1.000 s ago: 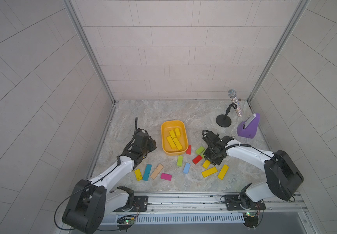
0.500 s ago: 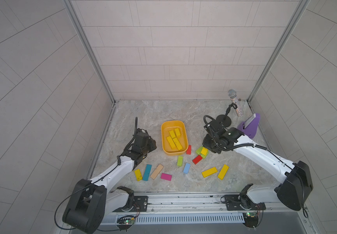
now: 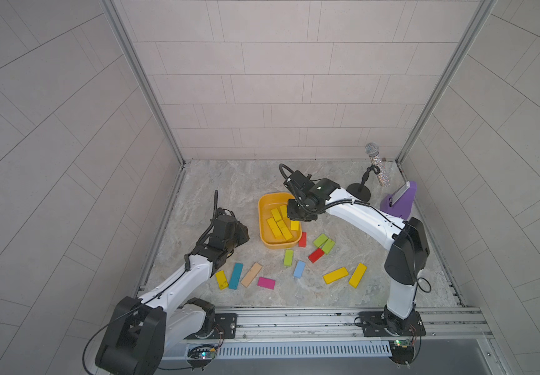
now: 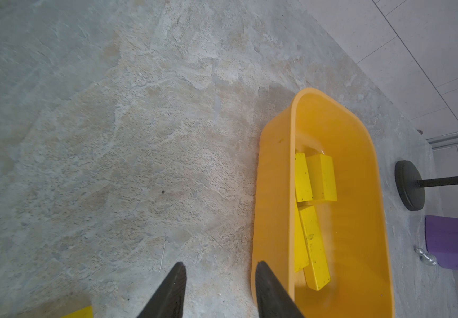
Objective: Pick out the yellow building blocks
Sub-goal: Place the building block in the storage box.
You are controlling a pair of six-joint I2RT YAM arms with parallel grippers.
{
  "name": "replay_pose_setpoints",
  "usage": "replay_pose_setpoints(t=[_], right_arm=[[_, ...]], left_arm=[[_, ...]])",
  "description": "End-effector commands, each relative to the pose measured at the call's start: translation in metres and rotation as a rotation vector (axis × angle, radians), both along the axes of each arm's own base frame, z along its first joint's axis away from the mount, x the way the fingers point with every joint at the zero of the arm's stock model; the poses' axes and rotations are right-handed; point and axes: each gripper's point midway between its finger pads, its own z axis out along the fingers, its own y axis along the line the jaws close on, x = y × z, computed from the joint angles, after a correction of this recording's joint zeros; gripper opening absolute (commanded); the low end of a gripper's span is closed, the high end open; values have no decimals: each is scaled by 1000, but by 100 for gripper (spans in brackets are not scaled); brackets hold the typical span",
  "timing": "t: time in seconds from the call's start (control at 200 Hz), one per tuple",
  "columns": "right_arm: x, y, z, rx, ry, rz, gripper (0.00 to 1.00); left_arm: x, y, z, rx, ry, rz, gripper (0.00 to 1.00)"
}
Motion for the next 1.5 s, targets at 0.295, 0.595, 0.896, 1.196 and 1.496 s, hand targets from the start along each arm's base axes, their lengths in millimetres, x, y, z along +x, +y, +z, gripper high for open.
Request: replay_pose_setpoints(t=[0.295, 0.595, 0.896, 1.196, 1.496], right_arm=[[12, 43, -53, -167, 93, 266, 28], [13, 61, -89, -156, 157, 333, 26], [19, 59, -100, -200, 159, 346, 32], [20, 59, -86, -180, 141, 333, 45], [4, 40, -14, -105, 39, 279, 45]], left_arm=[[-9, 17, 5, 30, -35, 57, 47], [-10, 19, -1, 39, -31, 62, 48], [-10, 22, -1, 49, -32, 67, 49], [-11, 22, -2, 54, -29, 66, 49], [-10, 23, 0, 55, -32, 69, 49]])
